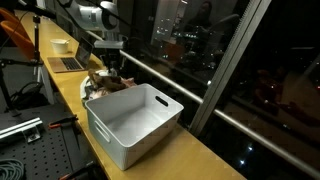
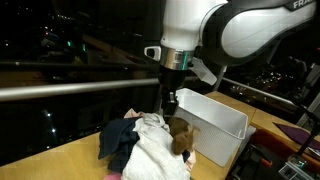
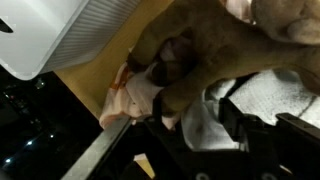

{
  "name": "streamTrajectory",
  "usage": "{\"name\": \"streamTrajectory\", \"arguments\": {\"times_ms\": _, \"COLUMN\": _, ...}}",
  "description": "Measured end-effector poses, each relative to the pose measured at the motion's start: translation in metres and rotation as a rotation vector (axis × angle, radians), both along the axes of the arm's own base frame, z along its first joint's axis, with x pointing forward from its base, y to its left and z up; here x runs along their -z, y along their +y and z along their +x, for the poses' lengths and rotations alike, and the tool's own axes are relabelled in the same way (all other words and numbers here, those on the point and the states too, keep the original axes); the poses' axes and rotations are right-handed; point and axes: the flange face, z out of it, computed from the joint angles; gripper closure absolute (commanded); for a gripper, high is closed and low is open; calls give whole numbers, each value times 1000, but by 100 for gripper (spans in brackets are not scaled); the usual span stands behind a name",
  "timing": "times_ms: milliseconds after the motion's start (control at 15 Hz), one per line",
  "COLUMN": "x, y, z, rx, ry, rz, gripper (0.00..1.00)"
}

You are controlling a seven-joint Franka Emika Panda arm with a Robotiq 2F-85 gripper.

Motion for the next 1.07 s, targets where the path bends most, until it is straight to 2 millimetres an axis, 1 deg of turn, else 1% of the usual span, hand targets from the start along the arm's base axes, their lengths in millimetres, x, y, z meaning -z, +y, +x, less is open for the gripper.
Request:
{"name": "streamTrajectory", "arguments": {"times_ms": 67, "x": -12, "y": -1, "z": -5, "rx": -1, "ry": -12, "rz": 1, "gripper": 1}}
{"name": "streamTrajectory", "arguments": {"times_ms": 200, "x": -37, "y": -6, "z": -15, "rx": -2, "ry": -38, "rz": 0, "gripper": 0}}
{"name": "streamTrajectory", "arguments": {"times_ms": 267, "x": -49, "y": -12, "z": -20, "rx": 2, "ry": -51, "rz": -2, "gripper": 0}}
{"name": "streamTrajectory", "arguments": {"times_ms": 333, "x": -60, "y": -22, "z": -22, "rx": 11, "ry": -63, "rz": -4, "gripper": 0}}
{"name": "streamTrajectory", "arguments": {"times_ms": 400, "x": -70, "y": -35, "z": -23, "rx": 25, "ry": -74, "rz": -8, "gripper": 0}}
{"name": "streamTrajectory", "arguments": {"times_ms": 467, "x": -79, "y": -53, "z": -22, "rx": 41, "ry": -82, "rz": -12, "gripper": 0}}
{"name": "streamTrajectory", "arguments": {"times_ms": 533, "x": -87, "y": -75, "z": -18, "rx": 56, "ry": -86, "rz": -17, "gripper": 0}}
{"name": "streamTrajectory", "arguments": {"times_ms": 800, "x": -115, "y": -177, "z": 7, "rx": 86, "ry": -78, "rz": -3, "gripper": 0}}
{"name": "streamTrajectory", "arguments": {"times_ms": 867, "x": -122, "y": -199, "z": 12, "rx": 79, "ry": -73, "rz": 13, "gripper": 0}}
{"name": "streamTrajectory", "arguments": {"times_ms": 933, "x": -127, "y": -217, "z": 17, "rx": 69, "ry": -66, "rz": 34, "gripper": 0}}
{"name": "streamTrajectory", "arguments": {"times_ms": 1000, "x": -131, "y": -228, "z": 20, "rx": 51, "ry": -56, "rz": 65, "gripper": 0}}
{"name": "streamTrajectory", "arguments": {"times_ms": 1067, "x": -134, "y": -234, "z": 22, "rx": 27, "ry": -45, "rz": 101, "gripper": 0}}
